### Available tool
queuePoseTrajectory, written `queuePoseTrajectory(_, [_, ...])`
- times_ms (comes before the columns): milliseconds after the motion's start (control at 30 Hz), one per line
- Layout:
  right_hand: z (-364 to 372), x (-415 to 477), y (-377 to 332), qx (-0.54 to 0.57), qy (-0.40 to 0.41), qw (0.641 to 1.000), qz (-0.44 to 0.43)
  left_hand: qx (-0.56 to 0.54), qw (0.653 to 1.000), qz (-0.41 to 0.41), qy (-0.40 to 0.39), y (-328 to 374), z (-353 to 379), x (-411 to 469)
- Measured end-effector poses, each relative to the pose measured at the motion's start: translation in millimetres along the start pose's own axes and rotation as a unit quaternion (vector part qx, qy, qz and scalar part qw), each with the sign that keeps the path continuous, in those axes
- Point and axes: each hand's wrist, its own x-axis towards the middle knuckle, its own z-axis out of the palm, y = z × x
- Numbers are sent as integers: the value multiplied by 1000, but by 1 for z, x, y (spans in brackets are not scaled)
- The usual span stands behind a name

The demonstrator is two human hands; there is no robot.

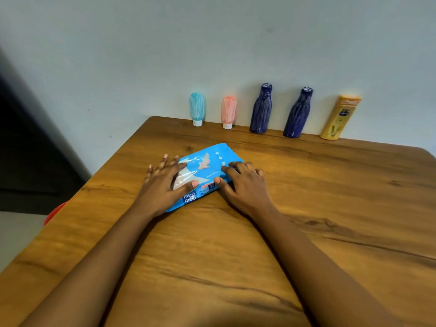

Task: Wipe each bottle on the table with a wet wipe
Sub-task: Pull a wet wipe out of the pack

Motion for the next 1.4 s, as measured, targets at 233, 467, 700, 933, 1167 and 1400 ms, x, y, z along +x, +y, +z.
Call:
queuePoseTrajectory(233, [-16,-43,-13,-13,60,997,42,-43,998,19,-42,21,-13,-21])
queuePoseTrajectory(467, [-44,-30,-24,131,6,987,94,9,994,59,-92,17,-7,-21])
queuePoseTrajectory(700, [-53,10,-34,97,-160,982,-18,34,991,74,-103,12,-3,-16])
queuePoseTrajectory(933, [-59,15,-36,167,-84,982,16,47,991,69,-101,8,0,-15])
queuePoseTrajectory(1167, [-70,12,-37,498,-33,856,136,63,993,47,-92,15,2,-16])
queuePoseTrajectory(1400, [-82,9,-38,617,39,766,177,142,985,-96,-12,15,4,-12])
